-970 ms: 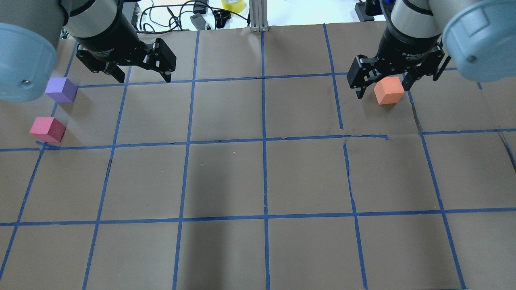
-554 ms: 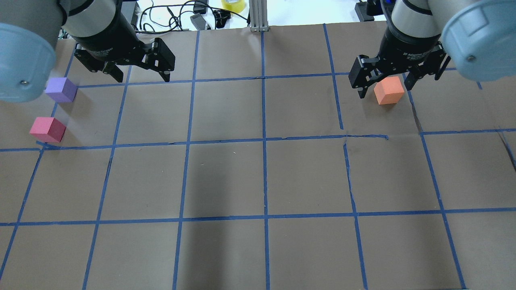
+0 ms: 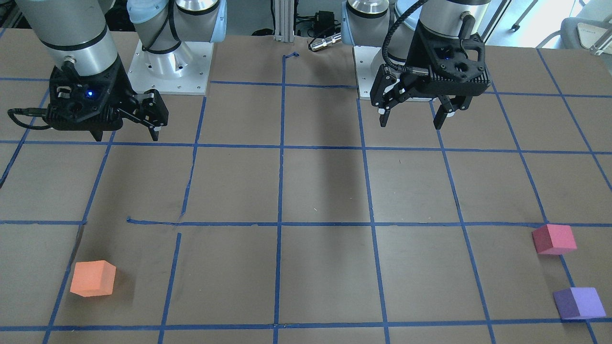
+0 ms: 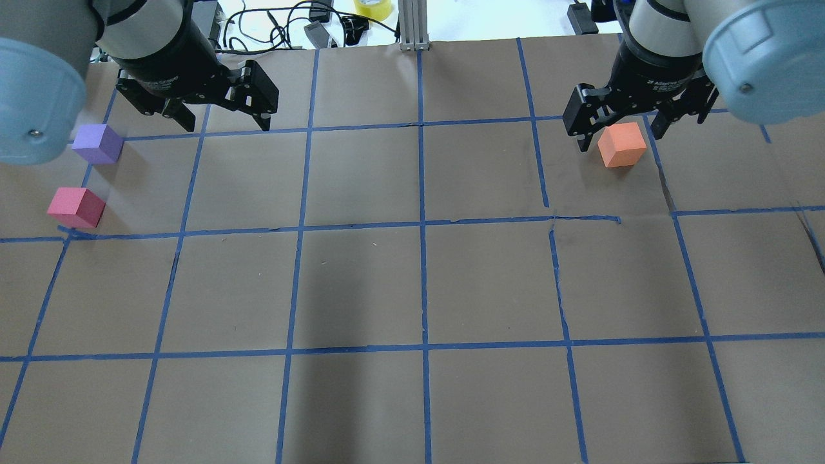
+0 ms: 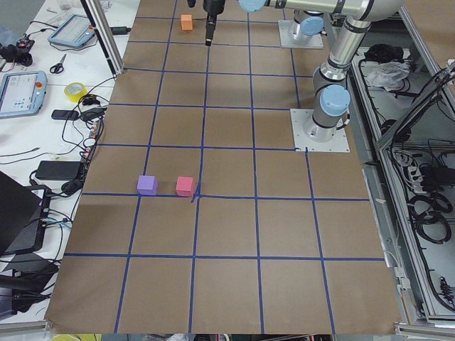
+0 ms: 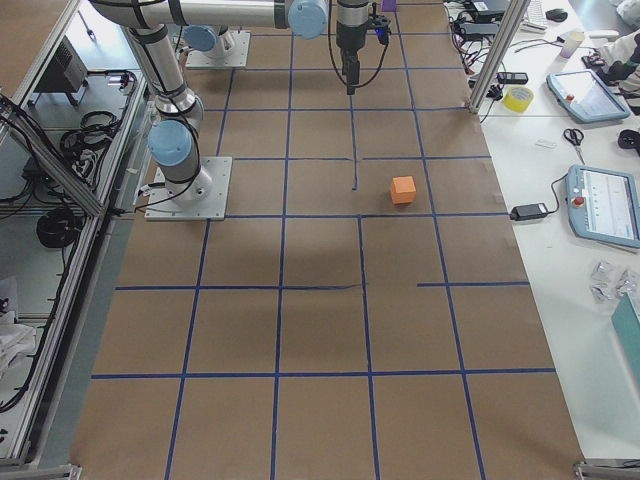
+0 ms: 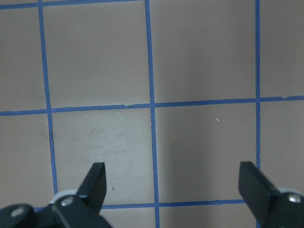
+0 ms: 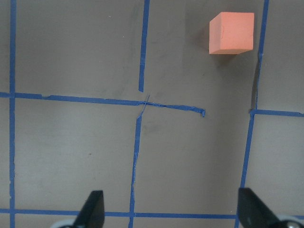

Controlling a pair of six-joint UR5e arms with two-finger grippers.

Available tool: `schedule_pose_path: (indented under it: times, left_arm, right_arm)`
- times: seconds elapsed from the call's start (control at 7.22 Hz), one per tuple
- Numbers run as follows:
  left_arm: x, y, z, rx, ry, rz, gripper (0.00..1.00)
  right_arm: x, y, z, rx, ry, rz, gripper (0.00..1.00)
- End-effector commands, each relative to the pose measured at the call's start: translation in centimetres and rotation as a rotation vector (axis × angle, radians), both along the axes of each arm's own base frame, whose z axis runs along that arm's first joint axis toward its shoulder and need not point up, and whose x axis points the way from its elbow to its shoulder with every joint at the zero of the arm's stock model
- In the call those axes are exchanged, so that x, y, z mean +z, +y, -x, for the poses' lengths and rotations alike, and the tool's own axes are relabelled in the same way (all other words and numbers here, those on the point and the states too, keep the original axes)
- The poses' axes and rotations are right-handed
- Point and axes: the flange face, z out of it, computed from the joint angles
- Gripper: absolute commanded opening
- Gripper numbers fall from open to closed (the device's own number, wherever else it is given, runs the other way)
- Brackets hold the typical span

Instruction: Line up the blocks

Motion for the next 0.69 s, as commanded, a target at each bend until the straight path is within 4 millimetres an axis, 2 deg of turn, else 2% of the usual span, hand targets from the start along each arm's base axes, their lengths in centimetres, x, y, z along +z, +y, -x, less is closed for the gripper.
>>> schedule_pose_path:
  times: [0.0, 0.14, 0.28, 0.42, 0.55]
  left_arm:
    - [-0.2, -0.1, 0.0, -0.002, 0.0, -0.007, 1.0]
    - [-0.1, 0.1, 0.0, -0.002, 0.0, -0.007, 1.0]
    - [-0.1, 0.1, 0.0, -0.001, -0.002, -0.006, 1.0]
    - [-0.1, 0.1, 0.0, -0.001, -0.002, -0.008, 1.0]
    - [-0.1, 0.1, 0.0, -0.001, -0.002, -0.008, 1.0]
  right_arm:
    - [-0.7, -1.5, 1.9, 0.035, -0.002, 0.018, 1.0]
    - [-2.6, -3.8, 4.6, 0.05, -0.003, 0.019, 1.0]
    - [-5.1, -6.5, 9.0, 0.114, -0.008, 0.019, 1.0]
    - [-6.7, -8.1, 12.2, 0.145, -0.069, 0.047, 1.0]
    - [-9.3, -9.7, 13.6, 0.174, -0.093, 0.045, 1.0]
